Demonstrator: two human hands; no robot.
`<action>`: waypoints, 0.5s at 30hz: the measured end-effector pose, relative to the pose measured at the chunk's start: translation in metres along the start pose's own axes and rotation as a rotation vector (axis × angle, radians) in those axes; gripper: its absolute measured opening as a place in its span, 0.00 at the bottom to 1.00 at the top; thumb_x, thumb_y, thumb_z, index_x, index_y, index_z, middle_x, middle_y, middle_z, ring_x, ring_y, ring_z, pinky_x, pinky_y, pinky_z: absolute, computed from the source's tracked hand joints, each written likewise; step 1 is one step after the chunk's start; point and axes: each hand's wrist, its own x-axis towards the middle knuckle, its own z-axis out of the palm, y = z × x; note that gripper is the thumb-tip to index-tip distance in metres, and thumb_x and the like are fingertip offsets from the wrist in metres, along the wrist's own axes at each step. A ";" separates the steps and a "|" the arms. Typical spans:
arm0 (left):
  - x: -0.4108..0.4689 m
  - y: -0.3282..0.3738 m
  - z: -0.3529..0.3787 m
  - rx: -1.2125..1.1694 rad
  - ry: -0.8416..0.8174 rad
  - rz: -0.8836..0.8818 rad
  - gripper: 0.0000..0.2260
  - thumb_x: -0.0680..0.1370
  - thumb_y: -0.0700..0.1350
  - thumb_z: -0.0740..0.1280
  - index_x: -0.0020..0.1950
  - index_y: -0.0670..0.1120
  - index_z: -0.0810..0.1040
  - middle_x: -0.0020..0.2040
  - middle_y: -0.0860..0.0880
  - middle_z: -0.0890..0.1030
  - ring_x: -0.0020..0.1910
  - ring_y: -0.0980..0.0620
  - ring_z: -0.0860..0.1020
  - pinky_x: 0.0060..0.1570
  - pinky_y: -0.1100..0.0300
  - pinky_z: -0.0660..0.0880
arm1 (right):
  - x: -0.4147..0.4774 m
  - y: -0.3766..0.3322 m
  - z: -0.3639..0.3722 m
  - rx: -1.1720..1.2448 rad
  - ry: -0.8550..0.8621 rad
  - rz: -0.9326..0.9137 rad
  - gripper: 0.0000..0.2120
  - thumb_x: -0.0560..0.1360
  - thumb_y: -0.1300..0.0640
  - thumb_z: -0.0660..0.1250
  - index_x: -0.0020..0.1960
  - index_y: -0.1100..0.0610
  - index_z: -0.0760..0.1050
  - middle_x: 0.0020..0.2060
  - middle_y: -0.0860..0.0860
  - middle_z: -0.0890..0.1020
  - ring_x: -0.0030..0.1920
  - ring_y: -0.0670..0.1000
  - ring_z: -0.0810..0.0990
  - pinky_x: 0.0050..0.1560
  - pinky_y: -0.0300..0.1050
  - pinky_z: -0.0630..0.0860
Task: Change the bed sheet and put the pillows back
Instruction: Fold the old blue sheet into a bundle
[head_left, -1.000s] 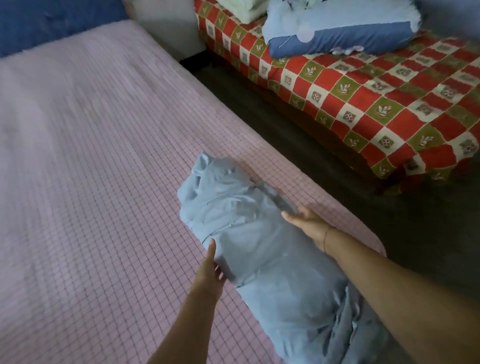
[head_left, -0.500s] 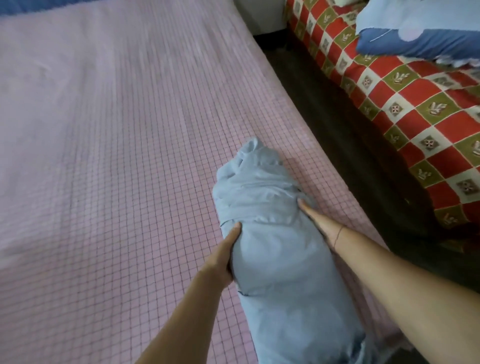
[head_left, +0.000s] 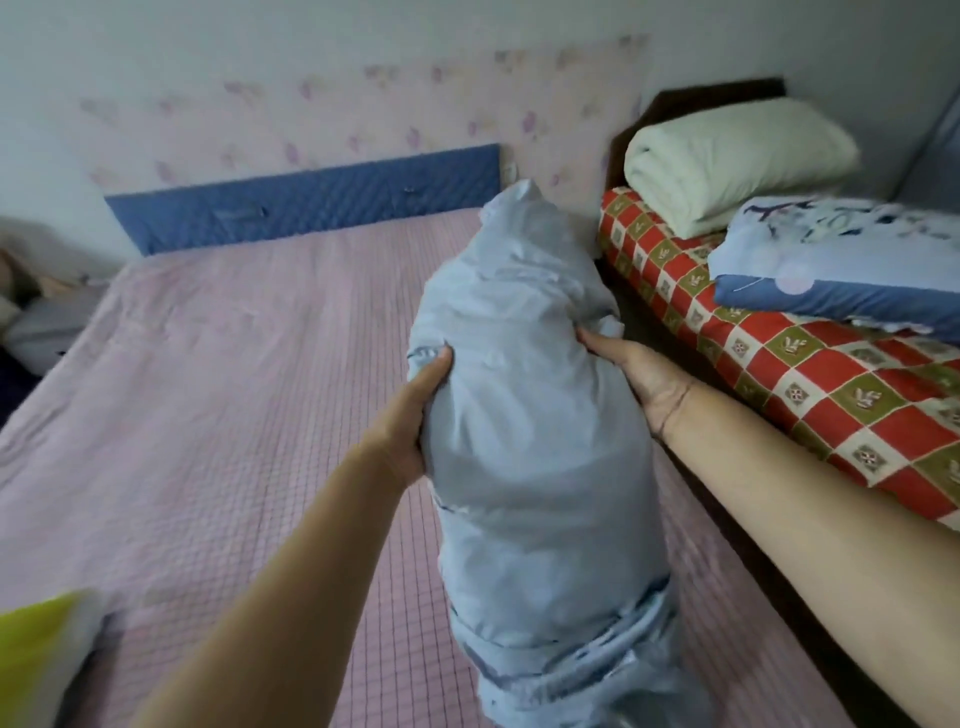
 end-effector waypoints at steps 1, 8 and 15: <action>-0.004 0.025 0.003 0.014 0.023 0.054 0.21 0.72 0.60 0.69 0.59 0.51 0.79 0.54 0.49 0.85 0.53 0.49 0.83 0.52 0.53 0.77 | -0.002 -0.019 0.012 -0.008 -0.029 -0.053 0.09 0.75 0.55 0.66 0.55 0.52 0.78 0.46 0.50 0.85 0.46 0.48 0.83 0.45 0.45 0.76; -0.036 0.131 0.017 0.077 0.169 0.335 0.33 0.57 0.70 0.74 0.57 0.53 0.80 0.56 0.51 0.84 0.57 0.49 0.81 0.63 0.49 0.74 | -0.014 -0.109 0.064 -0.048 -0.128 -0.208 0.07 0.78 0.55 0.65 0.52 0.55 0.79 0.42 0.50 0.86 0.45 0.48 0.84 0.48 0.45 0.77; -0.043 0.048 -0.010 0.130 0.306 0.141 0.42 0.60 0.69 0.75 0.65 0.43 0.75 0.55 0.47 0.82 0.54 0.47 0.80 0.54 0.51 0.77 | -0.008 -0.027 0.041 -0.059 -0.064 -0.085 0.06 0.77 0.59 0.66 0.53 0.54 0.78 0.45 0.51 0.84 0.51 0.51 0.81 0.46 0.46 0.78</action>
